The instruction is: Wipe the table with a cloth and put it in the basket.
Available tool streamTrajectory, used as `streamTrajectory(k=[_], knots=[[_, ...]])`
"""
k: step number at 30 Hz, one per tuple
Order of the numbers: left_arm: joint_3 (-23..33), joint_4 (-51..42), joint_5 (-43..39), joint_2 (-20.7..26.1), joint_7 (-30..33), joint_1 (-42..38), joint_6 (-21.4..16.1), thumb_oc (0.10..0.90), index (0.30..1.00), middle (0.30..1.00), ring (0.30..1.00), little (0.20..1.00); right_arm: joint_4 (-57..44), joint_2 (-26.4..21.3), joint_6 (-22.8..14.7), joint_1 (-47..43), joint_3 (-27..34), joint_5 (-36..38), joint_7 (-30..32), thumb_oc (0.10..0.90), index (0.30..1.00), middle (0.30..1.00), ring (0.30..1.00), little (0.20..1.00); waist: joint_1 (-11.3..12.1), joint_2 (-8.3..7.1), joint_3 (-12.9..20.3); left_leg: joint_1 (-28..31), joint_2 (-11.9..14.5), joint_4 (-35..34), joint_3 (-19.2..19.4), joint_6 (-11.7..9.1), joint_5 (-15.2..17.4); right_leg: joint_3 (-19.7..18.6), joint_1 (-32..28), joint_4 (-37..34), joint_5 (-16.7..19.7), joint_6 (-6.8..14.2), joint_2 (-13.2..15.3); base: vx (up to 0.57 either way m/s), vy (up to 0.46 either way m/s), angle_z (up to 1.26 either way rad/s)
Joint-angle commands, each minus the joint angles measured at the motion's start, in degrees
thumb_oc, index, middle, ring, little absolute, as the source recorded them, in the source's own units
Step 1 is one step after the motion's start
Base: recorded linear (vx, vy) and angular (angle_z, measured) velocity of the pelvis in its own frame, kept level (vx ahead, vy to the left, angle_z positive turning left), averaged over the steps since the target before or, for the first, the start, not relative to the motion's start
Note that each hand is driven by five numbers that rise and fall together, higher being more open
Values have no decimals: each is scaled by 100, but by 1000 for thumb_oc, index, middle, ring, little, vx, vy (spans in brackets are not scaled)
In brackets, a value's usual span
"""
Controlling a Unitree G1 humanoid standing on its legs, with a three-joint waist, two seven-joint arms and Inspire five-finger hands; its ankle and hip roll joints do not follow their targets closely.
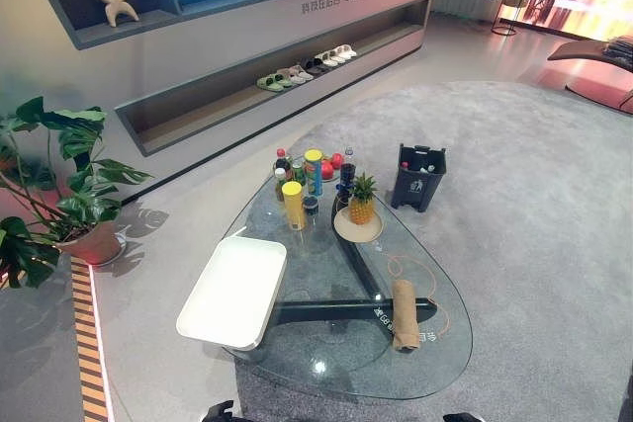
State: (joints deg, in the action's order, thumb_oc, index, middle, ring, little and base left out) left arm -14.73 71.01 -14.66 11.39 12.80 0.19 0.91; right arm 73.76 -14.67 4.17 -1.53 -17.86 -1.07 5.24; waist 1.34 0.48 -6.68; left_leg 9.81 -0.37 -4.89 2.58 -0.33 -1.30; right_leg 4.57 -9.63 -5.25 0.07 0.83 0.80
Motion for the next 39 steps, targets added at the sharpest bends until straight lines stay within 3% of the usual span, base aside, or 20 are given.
streamTrajectory(k=[1, 28, 31, 35, 39], knots=[[64, 358, -65, -51, -85, -493, -3, 800, 900, 900, 900, 900, 265, -57, -55, -395, -7, -50, 73, 800, 900, 900, 900, 900, 60, -116, -52, -59, -31, 55, -260, -9, 309, 205, 17, 80, -2, 266, 273, 0, 0, 0], [65, 382, 112, -5, 9, -438, 54, 800, 900, 900, 900, 900, 298, -73, -46, -405, -2, -70, 87, 800, 900, 900, 900, 900, 49, -100, -47, -57, -8, 2, -201, -33, 284, 209, 30, 34, 33, 277, 267, 7, 1, 0], [49, 385, 160, -10, 31, -424, 78, 800, 900, 900, 900, 900, 295, -58, -189, -399, 29, 273, 292, 800, 900, 900, 900, 900, 57, -100, -40, -78, -5, -11, -212, -35, 270, 216, 49, 25, 46, 282, 265, 30, 1, 0], [27, 345, 242, -5, 77, -411, 146, 800, 900, 900, 900, 900, 73, -97, -658, -453, 69, 72, 482, 800, 900, 900, 900, 900, 57, -100, -66, -112, -11, 14, -225, -44, 261, 192, 84, 31, 70, 305, 272, 51, -3, 0], [-40, 216, 215, 54, 97, -415, 247, 800, 900, 900, 900, 900, -335, -175, -912, -597, 39, 365, 598, 800, 900, 900, 900, 900, 71, -108, -171, -223, -14, 137, -200, -40, 277, 164, 172, 83, 75, 306, 283, 41, -8, 0]])
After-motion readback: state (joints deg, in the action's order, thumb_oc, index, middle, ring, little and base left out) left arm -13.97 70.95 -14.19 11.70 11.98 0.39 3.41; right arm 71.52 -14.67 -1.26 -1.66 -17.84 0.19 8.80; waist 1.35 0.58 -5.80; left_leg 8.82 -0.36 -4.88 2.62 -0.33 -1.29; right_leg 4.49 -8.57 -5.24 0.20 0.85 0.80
